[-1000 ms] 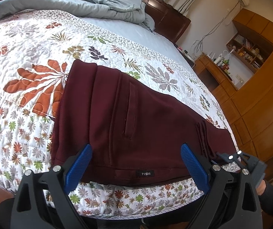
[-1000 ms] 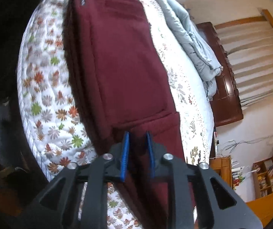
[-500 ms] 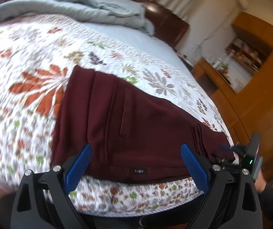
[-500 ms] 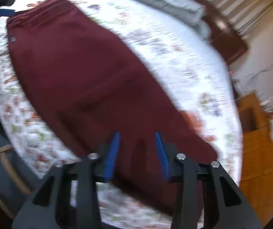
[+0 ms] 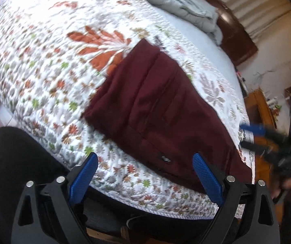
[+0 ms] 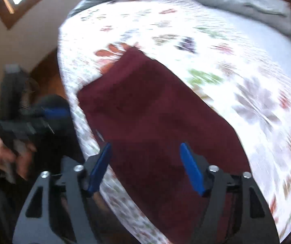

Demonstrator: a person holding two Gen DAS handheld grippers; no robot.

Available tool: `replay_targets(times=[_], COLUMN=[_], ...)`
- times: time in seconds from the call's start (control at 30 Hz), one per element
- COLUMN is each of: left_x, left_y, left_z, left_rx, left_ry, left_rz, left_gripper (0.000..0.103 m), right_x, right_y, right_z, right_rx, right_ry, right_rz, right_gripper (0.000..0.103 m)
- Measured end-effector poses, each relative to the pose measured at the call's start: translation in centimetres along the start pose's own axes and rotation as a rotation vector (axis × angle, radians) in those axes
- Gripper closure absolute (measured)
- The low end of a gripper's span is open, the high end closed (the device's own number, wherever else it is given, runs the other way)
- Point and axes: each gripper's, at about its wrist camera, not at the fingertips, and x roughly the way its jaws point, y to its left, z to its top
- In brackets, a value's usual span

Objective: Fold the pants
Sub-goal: 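Move the right tool to the folded edge and grasp the trousers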

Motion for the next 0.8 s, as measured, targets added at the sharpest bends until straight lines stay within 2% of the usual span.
replay_targets(times=[0.07, 0.2, 0.3, 0.5, 0.57, 0.67, 0.8], left_x=[0.4, 0.6, 1.0, 2.2, 2.5, 2.5, 2.7], left_y=[0.6, 1.3, 2.1, 3.0, 3.5, 5.5, 6.8], left_z=[0.1, 0.8, 1.7, 2.5, 2.4, 1.7, 1.2], left_rx=[-0.033, -0.053, -0.091, -0.136, -0.169, -0.287, -0.356], left_ry=[0.008, 0.014, 0.025, 0.06, 0.078, 0.095, 0.079], left_rz=[0.014, 0.004, -0.001, -0.019, -0.05, -0.154, -0.181], left_gripper=[0.008, 0.008, 0.008, 0.008, 0.008, 0.008, 0.008], right_x=[1.2, 4.2, 6.5, 11.5, 12.5, 13.7, 14.4], right_y=[0.5, 0.7, 0.0, -1.0, -1.0, -1.2, -1.2], right_z=[3.4, 10.3, 14.1, 17.4, 17.8, 18.4, 18.9], right_rx=[-0.045, -0.116, -0.148, -0.187, -0.197, -0.199, -0.217], right_ry=[0.034, 0.111, 0.176, 0.325, 0.359, 0.402, 0.428], right_rz=[0.058, 0.108, 0.119, 0.158, 0.173, 0.189, 0.198], right_gripper=[0.021, 0.018, 0.016, 0.015, 0.015, 0.015, 0.015])
